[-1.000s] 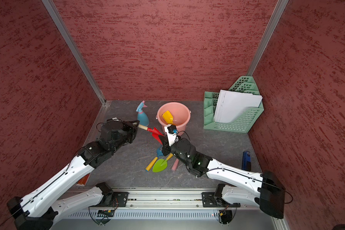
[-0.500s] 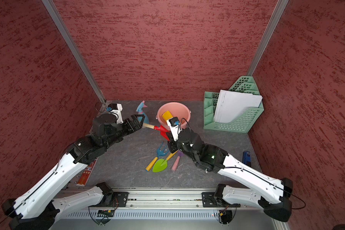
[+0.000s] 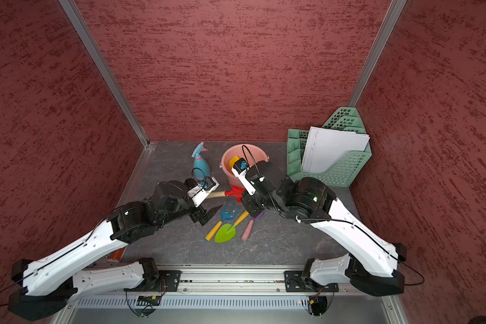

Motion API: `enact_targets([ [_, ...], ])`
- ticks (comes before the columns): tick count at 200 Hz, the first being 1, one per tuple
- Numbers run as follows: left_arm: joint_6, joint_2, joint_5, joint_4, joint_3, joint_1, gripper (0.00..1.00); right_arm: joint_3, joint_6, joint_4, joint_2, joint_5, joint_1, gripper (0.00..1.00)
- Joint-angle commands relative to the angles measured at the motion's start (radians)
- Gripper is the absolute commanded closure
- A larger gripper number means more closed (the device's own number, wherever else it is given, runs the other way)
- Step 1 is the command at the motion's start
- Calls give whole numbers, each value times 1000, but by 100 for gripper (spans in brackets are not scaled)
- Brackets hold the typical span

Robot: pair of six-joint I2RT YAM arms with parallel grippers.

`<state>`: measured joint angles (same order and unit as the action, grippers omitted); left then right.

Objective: Organize the gardening tools
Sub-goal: Pick up the gardening tool from the center of the board.

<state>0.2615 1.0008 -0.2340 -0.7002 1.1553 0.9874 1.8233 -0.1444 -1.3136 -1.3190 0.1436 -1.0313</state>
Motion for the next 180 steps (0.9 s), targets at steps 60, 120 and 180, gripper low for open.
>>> enact_targets([
  [60, 150, 38, 85, 92, -7, 46, 23, 105, 23, -147, -46, -138, 10, 100],
  [120, 142, 58, 100, 134, -10, 71, 57, 104, 28, -126, -53, -169, 21, 100],
  [180, 150, 68, 65, 172, -15, 86, 100, 76, 12, -98, -42, -141, 34, 37],
])
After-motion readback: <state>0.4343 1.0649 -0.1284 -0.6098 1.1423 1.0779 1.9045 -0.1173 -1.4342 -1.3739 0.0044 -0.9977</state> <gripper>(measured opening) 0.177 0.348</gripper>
